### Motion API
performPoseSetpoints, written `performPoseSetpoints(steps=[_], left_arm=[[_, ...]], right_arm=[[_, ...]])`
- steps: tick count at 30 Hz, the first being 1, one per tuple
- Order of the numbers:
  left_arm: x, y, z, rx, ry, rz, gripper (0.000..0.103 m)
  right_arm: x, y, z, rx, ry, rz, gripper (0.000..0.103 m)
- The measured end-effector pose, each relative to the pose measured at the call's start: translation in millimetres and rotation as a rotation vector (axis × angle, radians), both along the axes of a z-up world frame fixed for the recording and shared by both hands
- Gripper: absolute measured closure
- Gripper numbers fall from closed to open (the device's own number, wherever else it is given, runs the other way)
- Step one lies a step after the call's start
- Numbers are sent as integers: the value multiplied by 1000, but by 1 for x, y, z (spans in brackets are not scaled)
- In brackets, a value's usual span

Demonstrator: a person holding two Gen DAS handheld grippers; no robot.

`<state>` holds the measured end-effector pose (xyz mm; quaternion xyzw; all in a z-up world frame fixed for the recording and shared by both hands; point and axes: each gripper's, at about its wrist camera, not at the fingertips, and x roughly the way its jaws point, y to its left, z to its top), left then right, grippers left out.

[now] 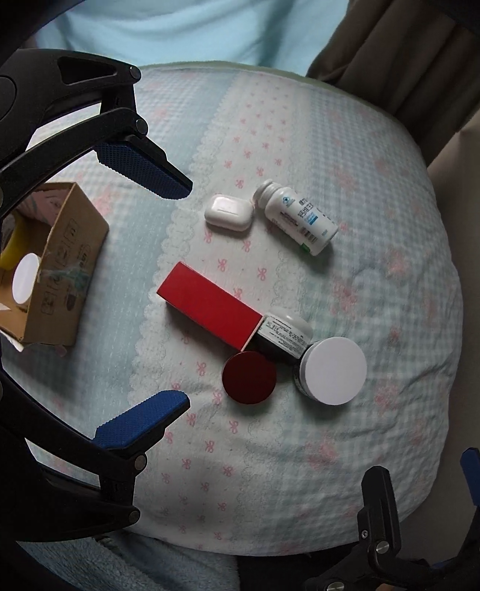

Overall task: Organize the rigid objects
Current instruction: 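Grasp the red box with the left gripper while the right grasps the green jar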

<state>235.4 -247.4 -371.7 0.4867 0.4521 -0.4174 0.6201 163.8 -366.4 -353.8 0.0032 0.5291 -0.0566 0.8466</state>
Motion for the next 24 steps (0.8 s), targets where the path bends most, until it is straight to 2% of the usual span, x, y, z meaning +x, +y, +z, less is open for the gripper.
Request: performPoseSetpoints(steps=[5,8,14,15,16,20,24], left_arm=[[15,-12,-50,72,36,-56,0],[21,-15,-78,123,28,-90,2],[22,-21,-115,189,57,-166,18],[20,-22,-121,202,53,-188,27],[19,-23,-126,216,47,-207,34],[16,-25,-138,246,64,-264,41],[4,-27,-142,269,57,-335,54]], right_arm=[[20,-6,-41,15,39,61,0],[32,-4,-66,37,56,107,0],[49,3,-110,64,104,162,0],[51,4,-115,68,108,174,0],[52,5,-118,69,109,185,0],[61,8,-129,70,125,214,5],[68,12,-132,69,132,239,10]])
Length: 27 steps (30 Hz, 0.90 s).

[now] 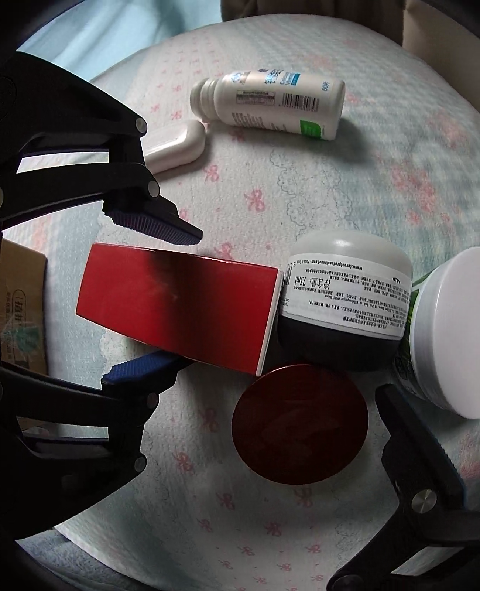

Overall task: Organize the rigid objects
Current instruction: 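Grasp the red box with the left gripper while the right grasps the green jar, then carry the red box and green jar into the cardboard box with both grippers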

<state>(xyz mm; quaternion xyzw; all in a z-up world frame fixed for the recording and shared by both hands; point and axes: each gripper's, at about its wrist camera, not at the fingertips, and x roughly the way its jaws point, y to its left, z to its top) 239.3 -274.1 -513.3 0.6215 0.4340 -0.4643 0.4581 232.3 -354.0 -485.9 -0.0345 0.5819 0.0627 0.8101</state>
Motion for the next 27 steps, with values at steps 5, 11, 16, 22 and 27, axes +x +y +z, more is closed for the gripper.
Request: performPoseSetpoints(steps=[5,11,16,22,27], left_arm=[[-13,-4,-5,14,-3,-32,59],[-8,-5,-4,13,19,-10,62],[-3,0,7,-12,22,17,63],[13,13,35,-57,36,109,65],[27,19,67,-112,30,242,65]], right_arm=[[9,4,-3,3,14,20,15],[10,8,-6,-25,38,50,36],[10,13,-3,-57,43,50,37],[8,8,10,-68,48,-1,37],[5,2,33,-113,50,-30,37]])
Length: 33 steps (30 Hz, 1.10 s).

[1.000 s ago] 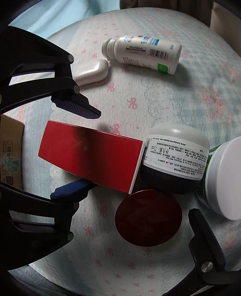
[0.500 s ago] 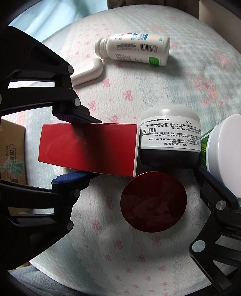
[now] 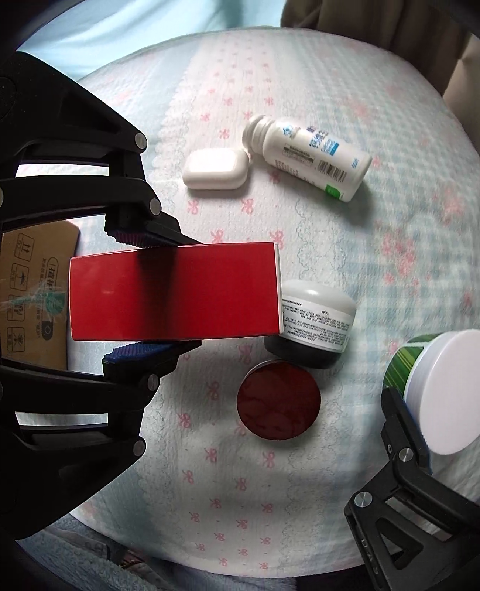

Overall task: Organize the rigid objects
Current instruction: 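Carry the red box and green jar into the cardboard box with both grippers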

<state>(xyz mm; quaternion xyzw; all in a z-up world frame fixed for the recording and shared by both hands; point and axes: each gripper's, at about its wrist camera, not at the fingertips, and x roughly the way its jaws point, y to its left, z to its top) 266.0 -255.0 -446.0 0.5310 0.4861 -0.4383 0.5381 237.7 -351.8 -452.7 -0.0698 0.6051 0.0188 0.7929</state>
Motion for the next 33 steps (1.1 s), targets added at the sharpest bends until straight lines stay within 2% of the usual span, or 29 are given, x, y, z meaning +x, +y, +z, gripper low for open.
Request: performPoseSetpoints(steps=[6,9,14,17,22,26,30,33], left_arm=[[19,14,57,-106,-14,199,65],[11,23,97,-180,-24,309,65],[9,61,156,-327,-15,494,65],[10,87,192,-412,-28,544,65],[-4,148,242,-517,-74,622,65],[-9,212,271,-569,-116,699,65],[-10,280,281,-575,-155,777,65],[-11,326,279,-558,-173,824,65]], right_arm=[[-7,-5,50,-20,-40,-59,37],[-8,-1,85,-30,-49,-101,37],[-20,19,149,-11,-94,-169,37],[-26,39,185,-22,-136,-189,37],[-31,93,241,-44,-218,-137,37],[-25,143,267,3,-249,-113,37],[-19,199,275,75,-259,-88,37],[-13,242,273,126,-250,-77,37]])
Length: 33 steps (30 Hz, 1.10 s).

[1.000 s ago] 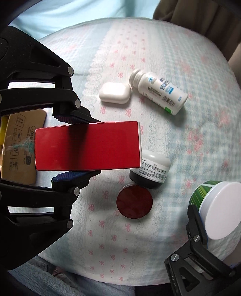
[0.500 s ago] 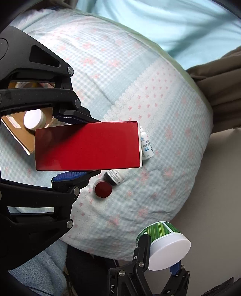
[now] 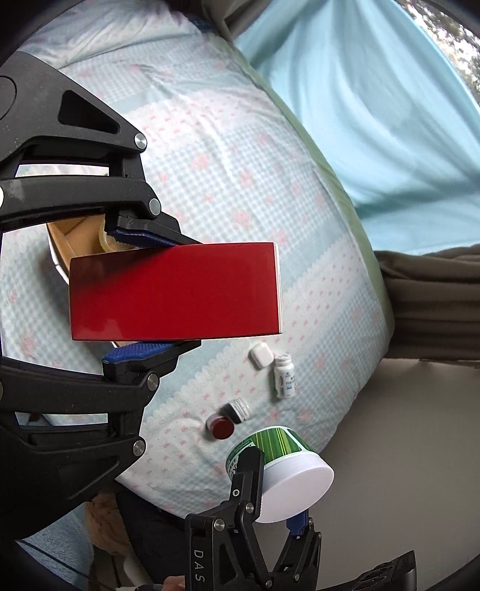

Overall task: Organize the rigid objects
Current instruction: 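Carry the red box and green jar into the cardboard box with both grippers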

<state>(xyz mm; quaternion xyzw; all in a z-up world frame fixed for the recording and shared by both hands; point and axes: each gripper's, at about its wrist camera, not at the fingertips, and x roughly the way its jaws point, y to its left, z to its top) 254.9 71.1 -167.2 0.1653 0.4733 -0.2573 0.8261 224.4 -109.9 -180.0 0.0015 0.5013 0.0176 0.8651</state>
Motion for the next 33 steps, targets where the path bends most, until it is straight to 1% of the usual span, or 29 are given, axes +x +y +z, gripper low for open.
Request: performPoseSetpoints(steps=[4,6,10,14,17,19,23,27,30,33], left_arm=[[0,50,-16,23,9,63,65],[0,73,-26,28,28,95,65],[2,102,-53,29,66,169,65],[4,122,-85,6,111,261,65],[5,135,-110,-16,156,355,65],[9,143,-126,-16,181,421,65],[20,154,-159,-7,234,505,65],[34,156,-189,14,266,524,65],[47,154,-204,30,283,528,65],[58,150,-220,26,304,530,65]], right_arm=[[5,49,-15,70,27,11,37],[6,70,-24,87,47,20,37],[14,100,-47,115,89,41,37],[24,116,-70,134,129,42,37],[37,125,-89,142,157,48,37],[47,128,-103,143,178,64,37],[68,132,-136,135,244,92,37],[87,130,-172,158,308,72,37],[101,132,-200,180,349,50,37],[113,136,-226,198,403,45,37]])
